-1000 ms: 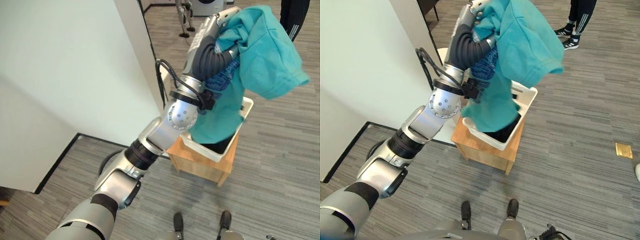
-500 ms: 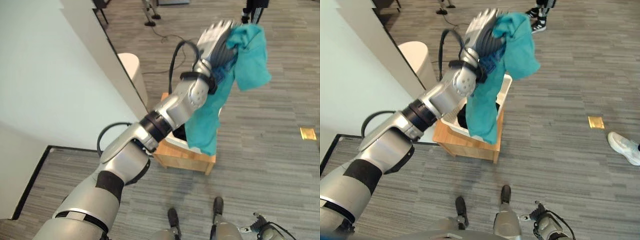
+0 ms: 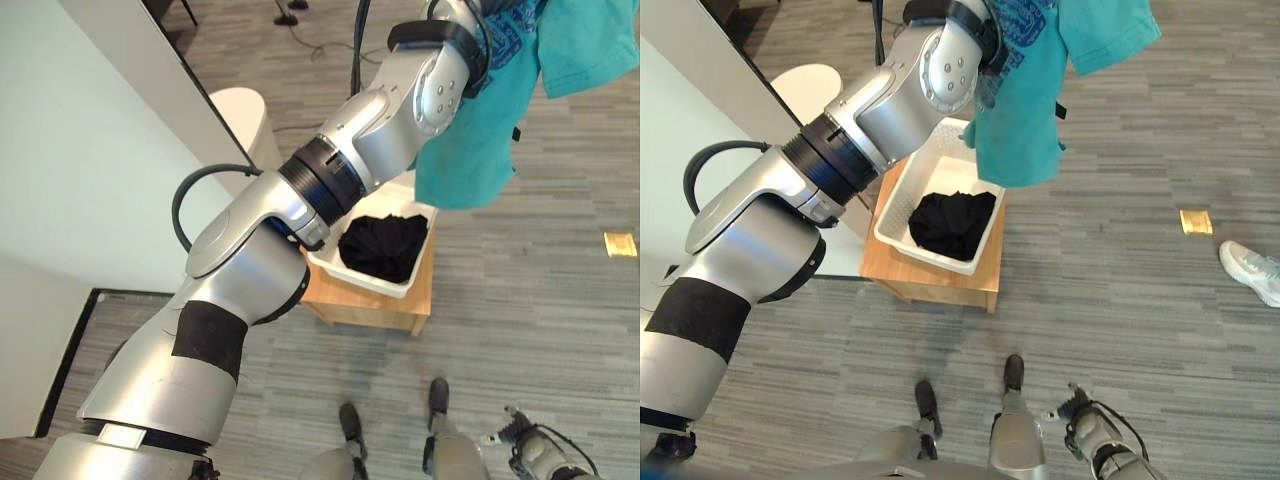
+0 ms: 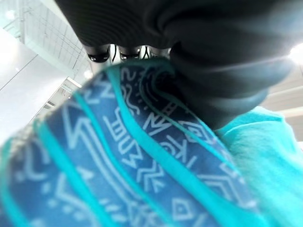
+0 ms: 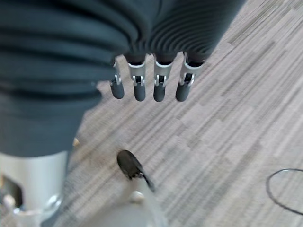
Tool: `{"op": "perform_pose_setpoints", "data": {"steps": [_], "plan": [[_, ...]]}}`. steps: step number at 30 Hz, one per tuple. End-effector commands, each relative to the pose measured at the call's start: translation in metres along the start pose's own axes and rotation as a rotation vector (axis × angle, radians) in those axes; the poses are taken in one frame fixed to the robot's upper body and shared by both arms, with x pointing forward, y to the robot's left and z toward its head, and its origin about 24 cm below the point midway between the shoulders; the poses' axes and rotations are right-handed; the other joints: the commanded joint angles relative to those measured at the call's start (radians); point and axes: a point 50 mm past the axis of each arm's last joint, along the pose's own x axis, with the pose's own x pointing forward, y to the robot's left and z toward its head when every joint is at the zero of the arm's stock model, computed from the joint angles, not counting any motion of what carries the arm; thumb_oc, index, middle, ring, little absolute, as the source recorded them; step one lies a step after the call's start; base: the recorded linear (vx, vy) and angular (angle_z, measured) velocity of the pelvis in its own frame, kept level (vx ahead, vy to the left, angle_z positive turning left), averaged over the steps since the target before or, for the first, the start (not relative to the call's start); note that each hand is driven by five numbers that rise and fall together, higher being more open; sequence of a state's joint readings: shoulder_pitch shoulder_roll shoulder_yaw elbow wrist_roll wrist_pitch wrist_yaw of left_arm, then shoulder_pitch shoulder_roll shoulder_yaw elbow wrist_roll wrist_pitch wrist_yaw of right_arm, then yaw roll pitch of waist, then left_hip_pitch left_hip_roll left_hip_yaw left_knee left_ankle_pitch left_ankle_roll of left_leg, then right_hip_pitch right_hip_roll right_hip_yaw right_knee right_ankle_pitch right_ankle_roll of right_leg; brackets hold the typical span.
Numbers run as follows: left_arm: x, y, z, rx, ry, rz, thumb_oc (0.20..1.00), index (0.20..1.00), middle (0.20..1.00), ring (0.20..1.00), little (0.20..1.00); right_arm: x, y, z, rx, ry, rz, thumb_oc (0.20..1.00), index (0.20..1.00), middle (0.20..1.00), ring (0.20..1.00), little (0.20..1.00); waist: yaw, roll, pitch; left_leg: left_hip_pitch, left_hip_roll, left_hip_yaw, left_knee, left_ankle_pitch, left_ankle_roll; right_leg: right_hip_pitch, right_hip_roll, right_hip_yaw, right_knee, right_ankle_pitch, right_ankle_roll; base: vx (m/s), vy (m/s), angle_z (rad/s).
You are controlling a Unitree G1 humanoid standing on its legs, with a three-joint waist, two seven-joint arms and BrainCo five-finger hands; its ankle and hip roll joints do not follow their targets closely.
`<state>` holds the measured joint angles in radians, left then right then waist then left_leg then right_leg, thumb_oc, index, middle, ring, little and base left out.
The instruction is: Pick up bed clothes into laundry basket.
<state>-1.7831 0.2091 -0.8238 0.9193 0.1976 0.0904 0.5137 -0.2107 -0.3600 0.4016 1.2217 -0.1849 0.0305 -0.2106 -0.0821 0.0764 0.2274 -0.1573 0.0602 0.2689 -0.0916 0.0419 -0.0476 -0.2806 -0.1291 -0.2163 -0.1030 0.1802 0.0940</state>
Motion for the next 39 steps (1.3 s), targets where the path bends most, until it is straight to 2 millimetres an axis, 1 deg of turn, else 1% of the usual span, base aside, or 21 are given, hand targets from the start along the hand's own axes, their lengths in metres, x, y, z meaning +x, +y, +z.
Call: {"op": "perform_pose_setpoints", "data": {"steps": [1,6,8,12,15,18,20,21,23,24,25,26,27,29,31,32,33,34,36,37,39], "plan": [[0.037,0.074,-0.004,0.086,0.049,0.211,0.200,0.200,0.200,0.200,0.200,-0.003,-0.001,-0.017,-0.008,0.035,-0.021,1.000,1.000,1.000,1.000,1.000,-0.005,-0.014,0.047,-0.013,0.065,-0.041,0.004,-0.016,-0.040,0.112,-0.046,-0.041,0.016,-0.124,0.113,0.00,0.009,-0.36],[0.043,0.089,-0.007,0.166,0.049,0.226,0.200,0.200,0.200,0.200,0.200,-0.004,0.002,-0.022,-0.018,0.037,-0.010,1.000,1.000,1.000,1.000,1.000,-0.015,-0.033,0.070,-0.031,0.066,-0.044,0.004,-0.014,-0.041,0.094,-0.052,-0.047,0.016,-0.118,0.115,0.01,0.034,-0.11],[0.045,0.095,-0.010,0.235,0.058,0.224,0.200,0.200,0.200,0.200,0.200,-0.002,-0.006,-0.017,-0.010,0.032,-0.029,1.000,1.000,1.000,1.000,1.000,-0.026,-0.046,0.078,-0.050,0.067,-0.047,0.004,-0.011,-0.042,0.074,-0.056,-0.051,0.016,-0.109,0.117,0.00,0.050,-0.03],[0.044,0.109,-0.029,0.321,0.118,0.242,0.200,0.200,0.200,0.200,0.200,0.001,-0.010,-0.005,-0.007,-0.007,-0.047,1.000,1.000,1.000,1.000,1.000,-0.037,-0.068,0.089,-0.069,0.072,-0.033,0.004,-0.008,-0.042,0.048,-0.053,-0.038,0.016,-0.097,0.120,-0.01,0.041,-0.01],[0.042,0.102,-0.031,0.347,0.108,0.212,0.200,0.200,0.200,0.200,0.200,0.000,-0.005,-0.006,-0.006,-0.014,-0.037,1.000,1.000,1.000,1.000,1.000,-0.038,-0.076,0.101,-0.073,0.072,-0.035,0.004,-0.007,-0.042,0.045,-0.056,-0.041,0.016,-0.092,0.120,-0.01,0.013,0.02],[0.032,0.075,-0.040,0.345,0.118,0.132,0.200,0.200,0.200,0.200,0.200,-0.001,-0.004,-0.008,-0.006,-0.013,-0.032,1.000,1.000,1.000,1.000,1.000,-0.034,-0.082,0.111,-0.078,0.071,-0.045,0.004,-0.005,-0.039,0.045,-0.059,-0.050,0.016,-0.092,0.118,-0.02,0.002,0.07],[0.020,0.043,-0.042,0.317,0.121,0.053,0.200,0.200,0.200,0.200,0.200,-0.001,-0.002,-0.007,-0.005,-0.019,-0.027,1.000,1.000,1.000,1.000,1.000,-0.031,-0.085,0.121,-0.076,0.069,-0.049,0.004,-0.006,-0.037,0.048,-0.061,-0.053,0.016,-0.092,0.116,-0.01,0.004,0.02],[0.020,0.043,-0.042,0.317,0.122,0.053,0.200,0.200,0.200,0.200,0.200,-0.001,-0.002,-0.007,-0.005,-0.019,-0.027,1.000,1.000,1.000,1.000,1.000,-0.031,-0.085,0.120,-0.076,0.069,-0.049,0.004,-0.006,-0.037,0.048,-0.061,-0.053,0.016,-0.093,0.116,0.00,0.000,0.00],[-0.003,0.000,-0.048,0.255,0.156,-0.052,0.200,0.200,0.200,0.200,0.200,-0.001,-0.001,-0.005,0.002,-0.025,-0.030,1.000,1.000,1.000,1.000,1.000,-0.024,-0.090,0.131,-0.078,0.069,-0.053,0.004,-0.004,-0.036,0.052,-0.062,-0.058,0.016,-0.094,0.114,-0.03,-0.010,0.00],[-0.024,-0.039,-0.041,0.204,0.162,-0.157,0.200,0.200,0.200,0.200,0.200,-0.002,0.001,-0.003,0.007,-0.030,-0.023,1.000,1.000,1.000,1.000,1.000,-0.016,-0.099,0.138,-0.082,0.068,-0.059,0.004,-0.002,-0.036,0.054,-0.063,-0.065,0.016,-0.095,0.111,-0.06,-0.028,0.00],[-0.042,-0.062,-0.041,0.165,0.183,-0.223,0.200,0.200,0.200,0.200,0.200,-0.001,0.002,0.000,0.018,-0.040,-0.019,1.000,1.000,1.000,1.000,1.000,-0.011,-0.104,0.145,-0.084,0.068,-0.062,0.004,-0.001,-0.036,0.055,-0.063,-0.068,0.016,-0.094,0.110,-0.08,-0.053,0.02],[-0.070,-0.094,-0.039,0.116,0.213,-0.312,0.200,0.200,0.200,0.200,0.200,-0.002,0.005,0.002,0.020,-0.047,-0.011,1.000,1.000,1.000,1.000,1.000,-0.007,-0.116,0.151,-0.092,0.069,-0.068,0.004,0.002,-0.036,0.053,-0.063,-0.072,0.016,-0.096,0.105,-0.05,-0.030,0.05],[-0.070,-0.094,-0.039,0.116,0.213,-0.312,0.200,0.200,0.200,0.200,0.200,-0.002,0.005,0.002,0.020,-0.047,-0.011,1.000,1.000,1.000,1.000,1.000,-0.007,-0.117,0.151,-0.092,0.069,-0.068,0.004,0.002,-0.036,0.053,-0.063,-0.072,0.016,-0.096,0.105,-0.05,-0.041,0.06],[-0.096,-0.116,-0.041,0.098,0.246,-0.376,0.200,0.200,0.200,0.200,0.200,-0.004,0.011,0.002,0.025,-0.055,-0.002,1.000,1.000,1.000,1.000,1.000,-0.008,-0.133,0.156,-0.097,0.072,-0.070,0.004,0.004,-0.037,0.049,-0.061,-0.071,0.016,-0.094,0.104,-0.04,-0.033,0.06],[-0.110,-0.127,-0.040,0.101,0.256,-0.407,0.200,0.200,0.200,0.200,0.200,-0.005,0.016,0.001,0.023,-0.062,0.005,1.000,1.000,1.000,1.000,1.000,-0.010,-0.145,0.164,-0.099,0.074,-0.068,0.004,0.005,-0.038,0.047,-0.060,-0.072,0.016,-0.090,0.103,-0.04,-0.029,0.05],[-0.116,-0.131,-0.041,0.104,0.261,-0.423,0.451,0.451,0.451,0.451,0.451,-0.007,0.019,0.000,0.021,-0.063,0.012,1.000,1.000,1.000,1.000,1.000,-0.010,-0.150,0.166,-0.100,0.075,-0.068,0.004,0.005,-0.038,0.045,-0.060,-0.071,0.016,-0.089,0.102,-0.04,-0.016,0.06],[-0.122,-0.135,-0.042,0.123,0.261,-0.443,0.862,0.862,0.862,0.862,0.862,-0.008,0.022,-0.002,0.025,-0.064,0.017,1.000,1.000,1.000,1.000,1.000,-0.012,-0.154,0.169,-0.102,0.075,-0.067,0.004,0.005,-0.038,0.043,-0.059,-0.070,0.016,-0.089,0.103,-0.05,-0.015,0.07],[-0.130,-0.138,-0.049,0.176,0.263,-0.460,1.000,1.000,1.000,1.000,1.000,-0.007,0.022,0.003,0.041,-0.082,0.011,1.000,1.000,1.000,1.000,1.000,-0.013,-0.159,0.172,-0.102,0.077,-0.065,0.004,0.006,-0.038,0.041,-0.058,-0.067,0.016,-0.087,0.104,-0.05,-0.012,0.04],[-0.127,-0.135,-0.053,0.204,0.267,-0.447,1.000,1.000,1.000,1.000,1.000,-0.007,0.021,0.008,0.059,-0.097,0.010,1.000,1.000,1.000,1.000,1.000,-0.013,-0.163,0.174,-0.101,0.078,-0.062,0.004,0.005,-0.038,0.038,-0.056,-0.064,0.016,-0.086,0.104,-0.04,-0.008,0.00],[-0.127,-0.134,-0.055,0.206,0.273,-0.443,0.796,0.796,0.796,0.796,0.796,-0.008,0.024,0.008,0.059,-0.101,0.014,1.000,1.000,1.000,1.000,1.000,-0.013,-0.162,0.174,-0.100,0.078,-0.061,0.004,0.005,-0.038,0.038,-0.056,-0.063,0.016,-0.086,0.104,-0.03,-0.004,-0.02],[-0.126,-0.132,-0.056,0.204,0.278,-0.433,0.915,0.915,0.915,0.915,0.915,-0.008,0.025,0.008,0.059,-0.102,0.020,1.000,1.000,1.000,1.000,1.000,-0.013,-0.163,0.174,-0.099,0.079,-0.061,0.004,0.005,-0.038,0.038,-0.056,-0.062,0.016,-0.085,0.104,-0.01,-0.008,-0.02]]}}
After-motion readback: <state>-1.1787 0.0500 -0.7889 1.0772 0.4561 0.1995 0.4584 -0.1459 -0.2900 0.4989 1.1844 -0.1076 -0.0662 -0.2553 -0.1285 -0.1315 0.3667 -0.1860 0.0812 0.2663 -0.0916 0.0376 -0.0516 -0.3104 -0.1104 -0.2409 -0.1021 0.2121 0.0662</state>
